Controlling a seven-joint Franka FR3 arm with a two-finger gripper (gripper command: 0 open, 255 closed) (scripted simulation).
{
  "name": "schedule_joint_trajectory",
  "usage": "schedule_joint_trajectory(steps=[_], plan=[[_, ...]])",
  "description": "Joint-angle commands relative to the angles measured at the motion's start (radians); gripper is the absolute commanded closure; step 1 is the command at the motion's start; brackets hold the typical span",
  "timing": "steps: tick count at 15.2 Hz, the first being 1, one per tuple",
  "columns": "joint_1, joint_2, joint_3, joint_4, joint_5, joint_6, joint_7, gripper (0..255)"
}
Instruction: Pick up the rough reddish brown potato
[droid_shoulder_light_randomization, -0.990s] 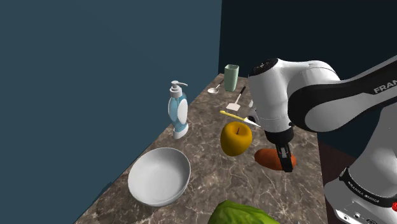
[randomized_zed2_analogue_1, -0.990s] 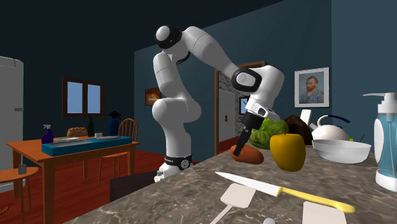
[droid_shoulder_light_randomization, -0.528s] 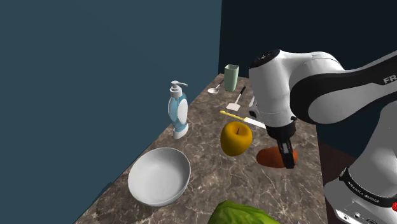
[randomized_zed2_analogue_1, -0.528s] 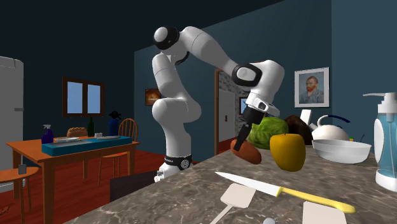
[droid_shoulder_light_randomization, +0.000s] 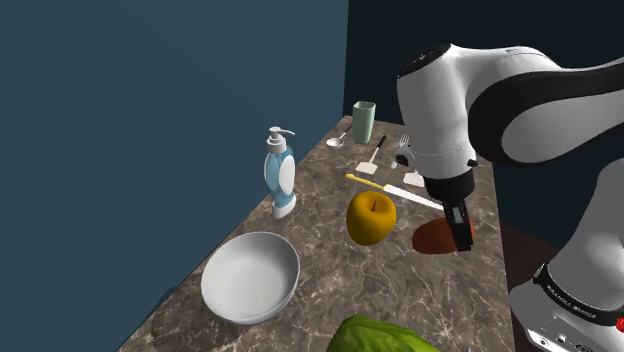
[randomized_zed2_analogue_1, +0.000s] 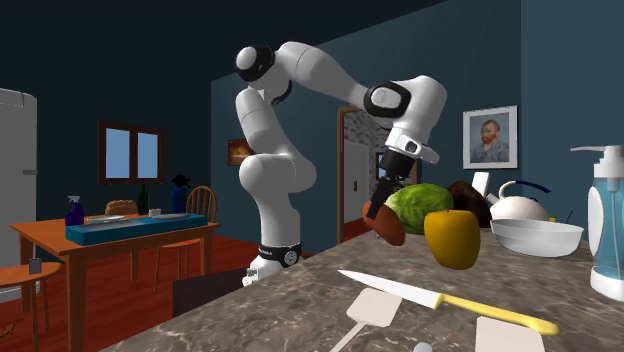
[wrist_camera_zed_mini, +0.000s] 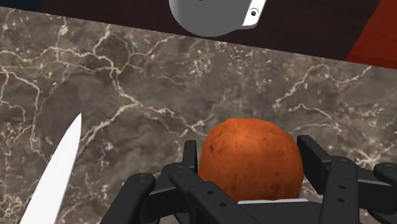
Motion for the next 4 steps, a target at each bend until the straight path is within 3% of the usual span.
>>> schedule_joint_trajectory(steps=[1, 4], plan=[[0.001, -0.013, -0.003, 0.019, 0.0, -0.032, 0.0, 255], [0.001, -0.02, -0.006, 0.03, -0.001, -0.05, 0.0, 255]])
